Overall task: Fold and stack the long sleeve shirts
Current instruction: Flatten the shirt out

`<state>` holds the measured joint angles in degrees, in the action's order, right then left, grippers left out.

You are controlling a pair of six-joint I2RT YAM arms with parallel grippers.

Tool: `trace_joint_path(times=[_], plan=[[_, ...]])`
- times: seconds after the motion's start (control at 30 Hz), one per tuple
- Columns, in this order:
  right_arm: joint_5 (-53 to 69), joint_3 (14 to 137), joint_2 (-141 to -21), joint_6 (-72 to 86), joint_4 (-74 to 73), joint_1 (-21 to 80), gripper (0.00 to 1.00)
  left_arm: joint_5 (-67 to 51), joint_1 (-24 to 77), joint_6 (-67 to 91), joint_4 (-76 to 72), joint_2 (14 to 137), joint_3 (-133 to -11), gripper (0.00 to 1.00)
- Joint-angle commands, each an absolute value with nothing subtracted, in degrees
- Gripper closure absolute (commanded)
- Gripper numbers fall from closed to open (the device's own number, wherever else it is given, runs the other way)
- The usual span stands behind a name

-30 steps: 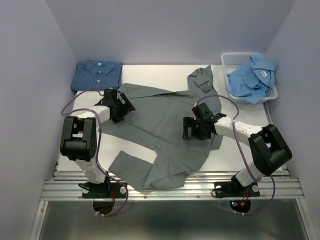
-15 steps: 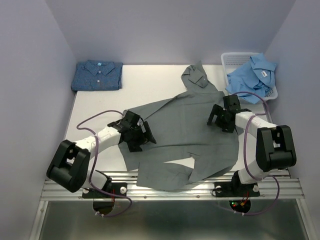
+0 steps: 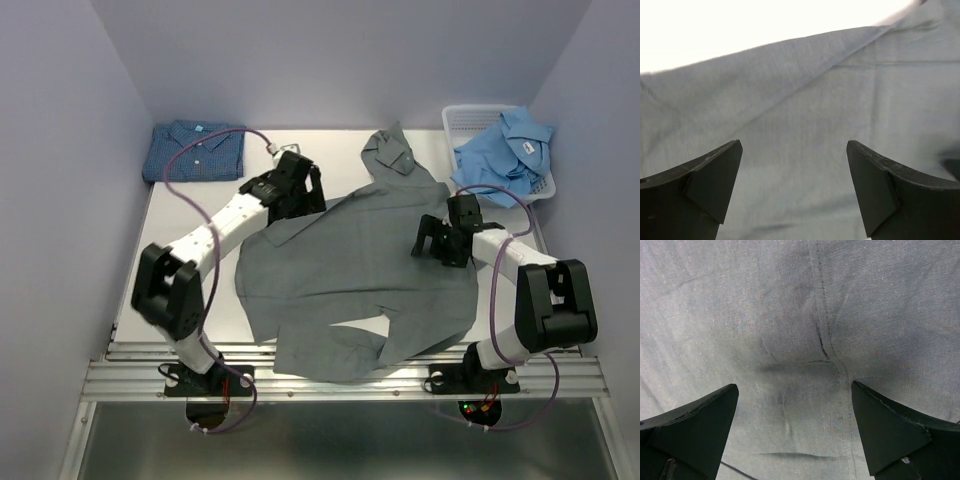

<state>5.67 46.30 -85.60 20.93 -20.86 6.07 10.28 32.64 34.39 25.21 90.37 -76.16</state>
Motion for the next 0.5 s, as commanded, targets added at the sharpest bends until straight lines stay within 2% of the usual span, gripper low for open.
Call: trace_joint_path(times=[0.0, 0.47], plan=[[6.77, 45.97, -84.2, 19.86, -20.3, 6.59, 0.0, 15.64, 34.89, 21.55, 27.6, 102.28, -84.97, 0.01], [4.4, 45.97, -88.06, 20.65, -21.36, 6.59, 0.0, 27.94, 37.35, 11.43, 32.25, 125.5, -104.06, 0.01]])
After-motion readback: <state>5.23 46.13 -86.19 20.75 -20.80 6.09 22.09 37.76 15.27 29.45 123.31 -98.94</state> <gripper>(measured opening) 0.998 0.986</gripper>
